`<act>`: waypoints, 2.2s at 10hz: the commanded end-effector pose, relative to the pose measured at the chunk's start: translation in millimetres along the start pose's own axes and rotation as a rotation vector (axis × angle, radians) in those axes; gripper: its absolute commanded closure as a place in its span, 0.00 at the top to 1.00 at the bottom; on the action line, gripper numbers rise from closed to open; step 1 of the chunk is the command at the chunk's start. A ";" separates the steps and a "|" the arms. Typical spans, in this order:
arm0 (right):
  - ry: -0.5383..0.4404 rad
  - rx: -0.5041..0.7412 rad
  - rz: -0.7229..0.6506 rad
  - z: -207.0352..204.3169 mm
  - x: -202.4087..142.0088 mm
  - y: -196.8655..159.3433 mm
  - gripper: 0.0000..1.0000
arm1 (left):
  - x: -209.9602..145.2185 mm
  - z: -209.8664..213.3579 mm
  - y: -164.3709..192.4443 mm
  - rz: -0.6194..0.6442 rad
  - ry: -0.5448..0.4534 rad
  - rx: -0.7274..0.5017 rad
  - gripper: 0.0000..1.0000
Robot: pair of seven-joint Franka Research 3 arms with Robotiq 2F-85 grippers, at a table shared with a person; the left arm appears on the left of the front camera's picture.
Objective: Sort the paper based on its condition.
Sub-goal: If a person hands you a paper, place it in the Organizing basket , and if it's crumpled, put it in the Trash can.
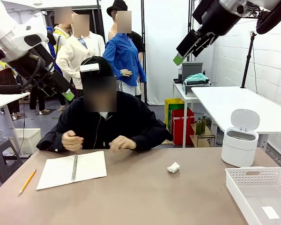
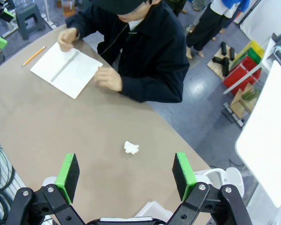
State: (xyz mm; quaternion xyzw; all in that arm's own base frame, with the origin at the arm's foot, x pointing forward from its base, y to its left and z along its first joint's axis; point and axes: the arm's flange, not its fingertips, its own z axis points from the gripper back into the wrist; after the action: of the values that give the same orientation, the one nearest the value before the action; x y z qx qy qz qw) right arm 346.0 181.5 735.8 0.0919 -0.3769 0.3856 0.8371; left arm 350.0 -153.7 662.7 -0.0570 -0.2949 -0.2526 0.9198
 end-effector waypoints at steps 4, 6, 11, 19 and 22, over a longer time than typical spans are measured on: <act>0.296 0.018 -0.249 -46.6 -44.6 -35.0 1.00 | -0.3 0.5 1.1 -0.004 0.001 0.009 1.00; 0.472 0.057 -0.295 -95.3 -77.5 -38.5 1.00 | -0.3 0.5 1.1 -0.004 0.001 0.009 1.00; 0.585 0.089 -0.159 -227.2 -119.8 -28.8 1.00 | -0.3 0.5 1.1 -0.004 0.001 0.009 1.00; 0.569 0.075 -0.161 -247.7 -121.6 -26.3 1.00 | -0.3 0.5 1.1 -0.004 0.001 0.009 1.00; 0.686 0.099 -0.224 -315.9 -144.4 -38.4 1.00 | -0.3 0.5 1.1 -0.004 0.001 0.009 1.00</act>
State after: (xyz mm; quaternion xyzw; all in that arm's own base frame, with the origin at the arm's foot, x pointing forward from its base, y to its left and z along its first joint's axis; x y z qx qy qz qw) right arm 473.5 204.0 433.2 0.0468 -0.0571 0.3285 0.9416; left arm 350.2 -154.0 662.3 -0.0568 -0.2945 -0.2528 0.9199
